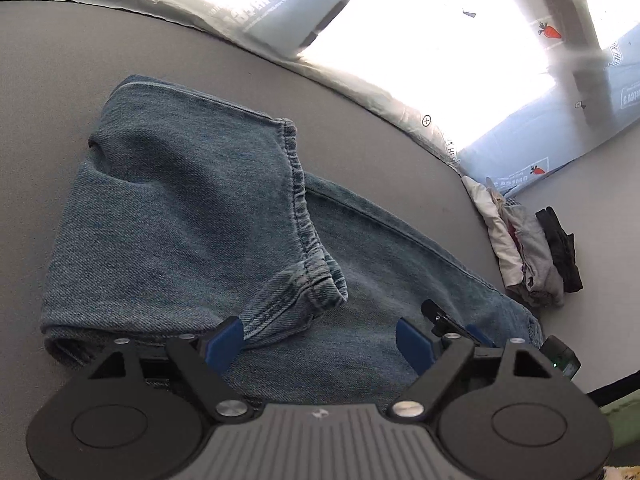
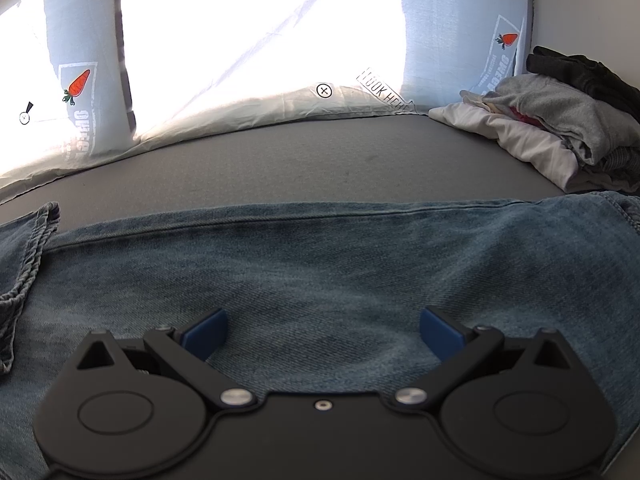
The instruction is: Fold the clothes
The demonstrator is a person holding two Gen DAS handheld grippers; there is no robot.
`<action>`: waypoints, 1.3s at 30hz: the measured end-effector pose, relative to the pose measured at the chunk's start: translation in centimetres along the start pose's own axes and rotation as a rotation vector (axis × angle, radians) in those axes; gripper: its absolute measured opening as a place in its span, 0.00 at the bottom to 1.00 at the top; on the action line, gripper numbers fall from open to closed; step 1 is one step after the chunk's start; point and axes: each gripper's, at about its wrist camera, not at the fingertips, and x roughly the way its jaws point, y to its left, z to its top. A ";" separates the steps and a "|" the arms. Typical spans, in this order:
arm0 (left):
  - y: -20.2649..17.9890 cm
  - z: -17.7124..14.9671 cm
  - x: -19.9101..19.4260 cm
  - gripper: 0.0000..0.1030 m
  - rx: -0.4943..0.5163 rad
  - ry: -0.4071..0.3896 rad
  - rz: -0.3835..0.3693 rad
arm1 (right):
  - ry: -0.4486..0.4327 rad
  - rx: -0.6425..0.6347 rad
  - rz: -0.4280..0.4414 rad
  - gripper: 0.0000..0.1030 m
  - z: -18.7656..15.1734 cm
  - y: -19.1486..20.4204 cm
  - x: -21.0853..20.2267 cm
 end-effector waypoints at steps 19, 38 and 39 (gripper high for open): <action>6.4 2.5 -1.3 0.93 -0.075 -0.005 0.402 | 0.305 0.591 0.587 0.45 2.5 1.8 -0.2; 4.9 2.1 0.3 1.00 0.061 0.080 0.482 | 0.591 0.771 0.813 0.45 0.0 8.7 4.8; 4.9 2.1 0.4 1.00 0.063 0.081 0.484 | 0.598 0.763 0.819 0.44 0.1 9.2 4.8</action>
